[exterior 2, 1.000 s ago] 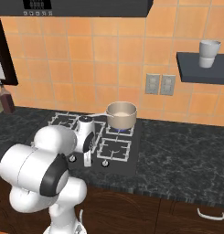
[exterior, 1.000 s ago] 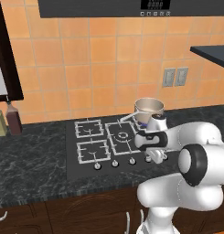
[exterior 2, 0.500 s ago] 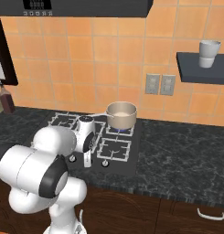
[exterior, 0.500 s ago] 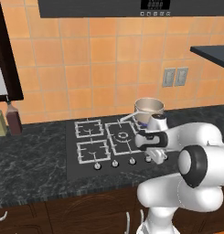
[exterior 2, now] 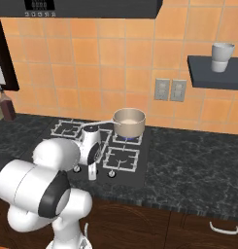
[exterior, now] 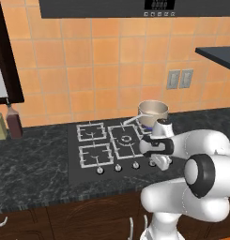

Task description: Turn off the rear right burner of the stove.

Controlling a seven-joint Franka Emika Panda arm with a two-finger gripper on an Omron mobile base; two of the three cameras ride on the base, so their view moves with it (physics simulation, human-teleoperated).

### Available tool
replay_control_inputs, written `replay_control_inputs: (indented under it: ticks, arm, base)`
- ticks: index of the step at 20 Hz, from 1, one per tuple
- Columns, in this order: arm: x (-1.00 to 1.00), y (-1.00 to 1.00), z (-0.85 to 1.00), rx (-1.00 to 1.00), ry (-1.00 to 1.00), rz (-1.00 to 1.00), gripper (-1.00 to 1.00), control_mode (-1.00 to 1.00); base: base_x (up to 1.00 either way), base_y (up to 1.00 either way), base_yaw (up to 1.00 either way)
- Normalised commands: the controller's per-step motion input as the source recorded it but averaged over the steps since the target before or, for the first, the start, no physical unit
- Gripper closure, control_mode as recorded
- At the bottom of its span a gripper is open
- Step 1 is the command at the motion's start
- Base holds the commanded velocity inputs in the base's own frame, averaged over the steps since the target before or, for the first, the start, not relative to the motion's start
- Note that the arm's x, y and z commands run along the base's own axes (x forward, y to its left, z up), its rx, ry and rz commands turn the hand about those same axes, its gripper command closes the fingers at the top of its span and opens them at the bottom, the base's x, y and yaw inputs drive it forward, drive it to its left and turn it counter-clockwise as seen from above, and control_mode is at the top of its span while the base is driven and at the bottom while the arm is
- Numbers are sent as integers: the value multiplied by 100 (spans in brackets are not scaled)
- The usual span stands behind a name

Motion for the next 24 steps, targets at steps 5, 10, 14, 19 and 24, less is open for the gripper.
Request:
replay_control_inputs:
  ticks: [5, 10, 14, 19, 24]
  arm:
    - [1, 0, 0, 0, 13, -11, 100, -100]
    - [0, -7, 0, 5, 25, -25, 100, -100]
    - [-12, -14, 0, 6, 23, -40, 100, -100]
    - [-9, -3, -2, 1, 11, -57, 100, -100]
    - [-3, 0, -13, 0, 1, -67, 100, -100]
  base:
    - [0, 0, 0]
    - [0, 0, 0]
    - [0, 0, 0]
    - [0, 0, 0]
    - [0, 0, 0]
